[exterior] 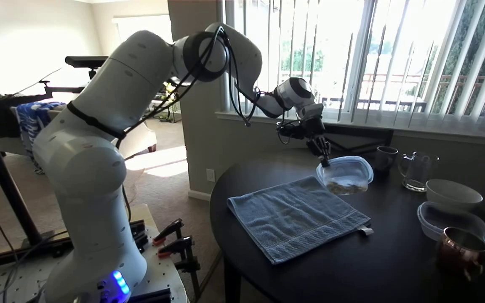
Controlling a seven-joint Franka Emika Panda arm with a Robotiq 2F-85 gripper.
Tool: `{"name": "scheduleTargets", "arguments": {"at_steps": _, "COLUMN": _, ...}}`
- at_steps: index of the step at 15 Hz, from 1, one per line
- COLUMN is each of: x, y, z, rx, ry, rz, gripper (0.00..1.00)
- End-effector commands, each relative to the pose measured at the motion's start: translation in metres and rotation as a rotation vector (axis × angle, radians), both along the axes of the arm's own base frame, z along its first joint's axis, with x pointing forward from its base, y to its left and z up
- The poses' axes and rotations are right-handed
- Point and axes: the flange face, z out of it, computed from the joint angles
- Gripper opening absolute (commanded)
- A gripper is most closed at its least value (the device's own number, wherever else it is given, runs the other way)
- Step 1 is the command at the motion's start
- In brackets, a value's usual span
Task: Pour the contents in the container on the towel
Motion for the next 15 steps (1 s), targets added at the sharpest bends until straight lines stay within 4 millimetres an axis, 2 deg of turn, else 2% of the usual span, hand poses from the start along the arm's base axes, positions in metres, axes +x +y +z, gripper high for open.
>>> {"name": "scheduleTargets", "arguments": {"at_steps": 1, "x": -0.019, "y": 0.007, "z": 0.0, "rx": -0.041, "ry": 0.152, "rz": 0.117, "gripper": 0.05}}
{"name": "scheduleTargets", "arguments": {"at_steps": 5, "x": -0.043, "y": 0.017, "z": -0.023, "rx": -0.07, "ry": 0.306, "rz": 0.231, "gripper": 0.05}}
{"name": "scheduleTargets", "arguments": {"at_steps": 8, "x": -0.064, "y": 0.004, "z": -0.033, "rx": -0.128, "ry": 0.426, "rz": 0.273, "gripper": 0.05}}
{"name": "scheduleTargets", "arguments": {"at_steps": 12, "x": -0.086, "y": -0.021, "z": -0.033, "rx": -0.248, "ry": 0.59, "rz": 0.311, "gripper": 0.05}}
{"name": "scheduleTargets", "arguments": {"at_steps": 14, "x": -0.09, "y": -0.021, "z": -0.034, "rx": -0.316, "ry": 0.6, "rz": 0.419, "gripper": 0.05}}
{"name": "scheduleTargets", "arguments": {"at_steps": 15, "x": -0.095, "y": -0.014, "z": -0.031, "rx": -0.347, "ry": 0.591, "rz": 0.467, "gripper": 0.05}}
